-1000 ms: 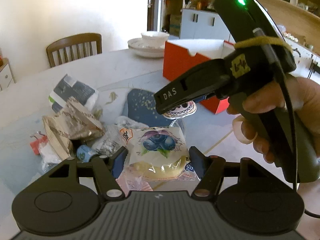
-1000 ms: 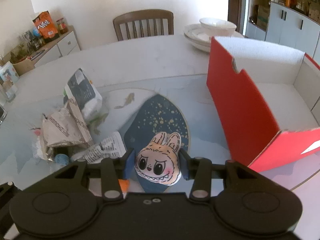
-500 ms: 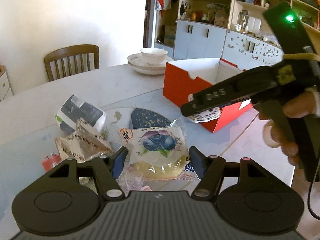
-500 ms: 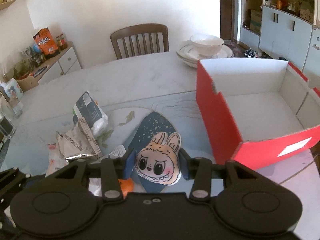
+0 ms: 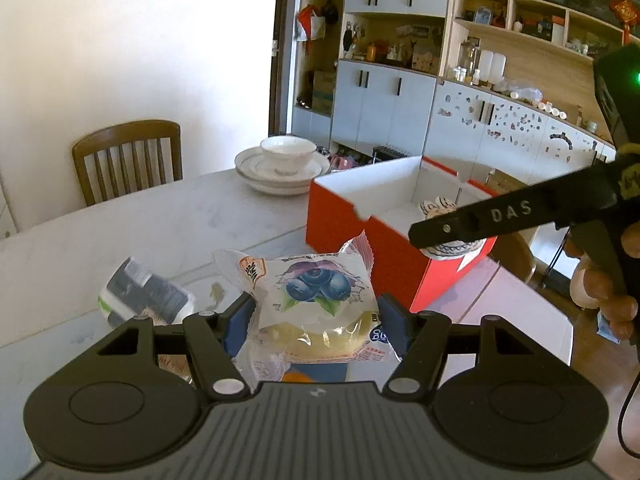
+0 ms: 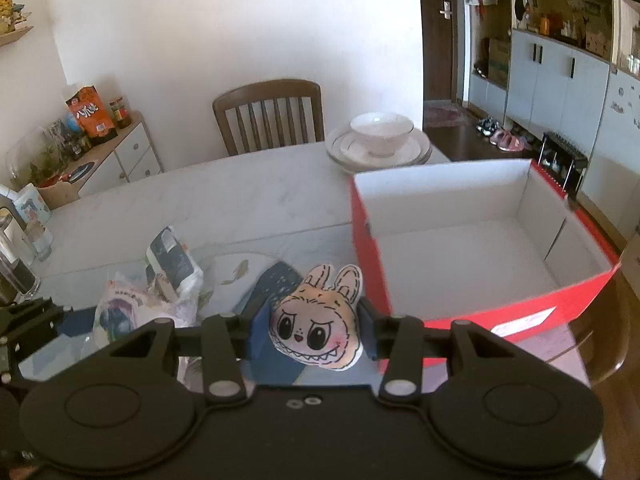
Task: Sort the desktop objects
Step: 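Carry the bread bag and bunny card with both grippers over the red box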
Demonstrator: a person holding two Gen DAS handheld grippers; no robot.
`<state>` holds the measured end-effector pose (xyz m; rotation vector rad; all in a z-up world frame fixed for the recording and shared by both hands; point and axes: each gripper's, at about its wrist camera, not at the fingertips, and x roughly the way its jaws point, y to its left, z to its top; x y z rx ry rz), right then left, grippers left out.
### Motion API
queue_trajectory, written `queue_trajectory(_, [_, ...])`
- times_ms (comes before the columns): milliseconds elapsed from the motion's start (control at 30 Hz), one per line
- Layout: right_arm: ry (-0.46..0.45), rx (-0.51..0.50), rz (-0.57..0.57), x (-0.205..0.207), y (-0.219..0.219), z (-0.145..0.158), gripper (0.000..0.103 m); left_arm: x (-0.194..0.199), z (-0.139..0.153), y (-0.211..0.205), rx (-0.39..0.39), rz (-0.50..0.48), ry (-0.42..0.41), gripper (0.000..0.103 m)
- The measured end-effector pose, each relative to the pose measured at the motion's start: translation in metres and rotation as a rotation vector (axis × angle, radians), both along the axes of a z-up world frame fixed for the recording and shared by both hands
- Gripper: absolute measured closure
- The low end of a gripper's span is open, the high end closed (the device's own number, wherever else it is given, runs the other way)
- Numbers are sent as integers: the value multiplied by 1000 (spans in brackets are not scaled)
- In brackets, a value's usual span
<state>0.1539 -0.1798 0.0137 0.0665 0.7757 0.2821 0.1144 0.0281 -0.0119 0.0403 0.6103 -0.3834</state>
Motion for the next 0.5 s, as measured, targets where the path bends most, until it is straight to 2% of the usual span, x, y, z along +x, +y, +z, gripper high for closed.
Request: queue_trajectory(500, [-5,-20,58,36,-87,3,58,46,17,-89,26,6,9,37])
